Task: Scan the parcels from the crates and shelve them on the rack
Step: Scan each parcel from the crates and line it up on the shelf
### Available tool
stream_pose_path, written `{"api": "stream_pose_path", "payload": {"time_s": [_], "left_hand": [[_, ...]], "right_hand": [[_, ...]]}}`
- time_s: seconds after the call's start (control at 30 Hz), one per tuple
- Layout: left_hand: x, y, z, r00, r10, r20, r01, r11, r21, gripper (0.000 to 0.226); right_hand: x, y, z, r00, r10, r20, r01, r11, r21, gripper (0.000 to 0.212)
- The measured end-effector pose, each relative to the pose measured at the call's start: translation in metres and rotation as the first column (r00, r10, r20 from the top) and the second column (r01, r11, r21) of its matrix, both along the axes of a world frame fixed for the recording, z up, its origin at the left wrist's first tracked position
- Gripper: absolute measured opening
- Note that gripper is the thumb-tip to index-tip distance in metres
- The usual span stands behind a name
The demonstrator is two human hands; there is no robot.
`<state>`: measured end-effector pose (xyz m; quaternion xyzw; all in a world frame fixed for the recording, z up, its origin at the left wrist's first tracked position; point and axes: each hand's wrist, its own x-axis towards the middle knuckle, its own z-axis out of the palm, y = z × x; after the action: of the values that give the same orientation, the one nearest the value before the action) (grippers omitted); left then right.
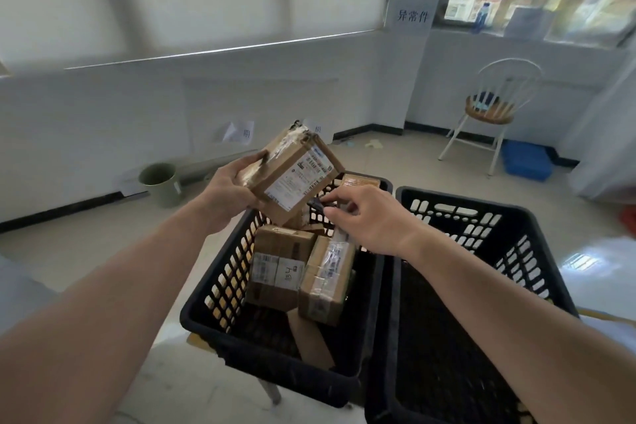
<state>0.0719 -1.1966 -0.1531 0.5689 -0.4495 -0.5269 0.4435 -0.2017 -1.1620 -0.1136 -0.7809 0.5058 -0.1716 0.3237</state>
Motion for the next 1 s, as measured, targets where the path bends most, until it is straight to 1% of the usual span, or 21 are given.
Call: {"api": "stream_pose_path", "payload": {"time_s": [0.13, 0.23, 0.33, 0.4, 0.5, 0.6, 0.73, 0.83, 0.9, 1.0], "left_hand": [[0.006, -0.002, 0.002, 1.0, 0.022, 0.004, -0.022, 1.0, 0.014, 0.099], [0.01, -0.002, 0.006, 1.0, 0.017, -0.024, -0.017, 1.0, 0.02, 0.098], [0.017, -0.003, 0.012, 0.988, -0.01, -0.157, 0.016, 0.999, 0.036, 0.103], [0.024, -0.005, 0.016, 0.97, -0.046, -0.237, 0.056, 0.998, 0.035, 0.108], [0.037, -0.009, 0.026, 0.948, -0.096, -0.305, 0.101, 0.995, -0.001, 0.111], [0.05, -0.01, 0.037, 0.925, -0.175, -0.338, 0.167, 0.985, -0.053, 0.114], [0.066, -0.007, 0.052, 0.902, -0.283, -0.326, 0.261, 0.959, -0.111, 0.12], [0.078, -0.002, 0.061, 0.894, -0.346, -0.285, 0.32, 0.938, -0.135, 0.123], [0.087, 0.003, 0.066, 0.894, -0.387, -0.226, 0.36, 0.921, -0.151, 0.123], [0.1, 0.013, 0.072, 0.913, -0.403, -0.065, 0.388, 0.906, -0.172, 0.123]], "right_hand": [[0.006, 0.004, 0.008, 0.999, 0.008, -0.031, -0.009, 1.0, -0.002, 0.033], [0.012, 0.006, 0.008, 0.999, -0.053, -0.006, 0.052, 0.998, -0.023, 0.03], [0.022, 0.004, 0.004, 0.979, -0.182, 0.091, 0.187, 0.982, -0.041, 0.029], [0.033, 0.001, 0.003, 0.945, -0.269, 0.184, 0.281, 0.959, -0.041, 0.033], [0.055, -0.006, 0.003, 0.862, -0.375, 0.341, 0.404, 0.914, -0.018, 0.038], [0.081, -0.015, 0.002, 0.791, -0.459, 0.405, 0.523, 0.85, -0.058, 0.038], [0.115, -0.024, 0.015, 0.71, -0.495, 0.501, 0.589, 0.808, -0.036, 0.046], [0.136, -0.03, 0.026, 0.68, -0.486, 0.549, 0.607, 0.793, -0.049, 0.043], [0.148, -0.03, 0.029, 0.673, -0.462, 0.577, 0.6, 0.798, -0.061, 0.04], [0.161, -0.029, 0.03, 0.676, -0.409, 0.613, 0.584, 0.805, -0.107, 0.036]]}}
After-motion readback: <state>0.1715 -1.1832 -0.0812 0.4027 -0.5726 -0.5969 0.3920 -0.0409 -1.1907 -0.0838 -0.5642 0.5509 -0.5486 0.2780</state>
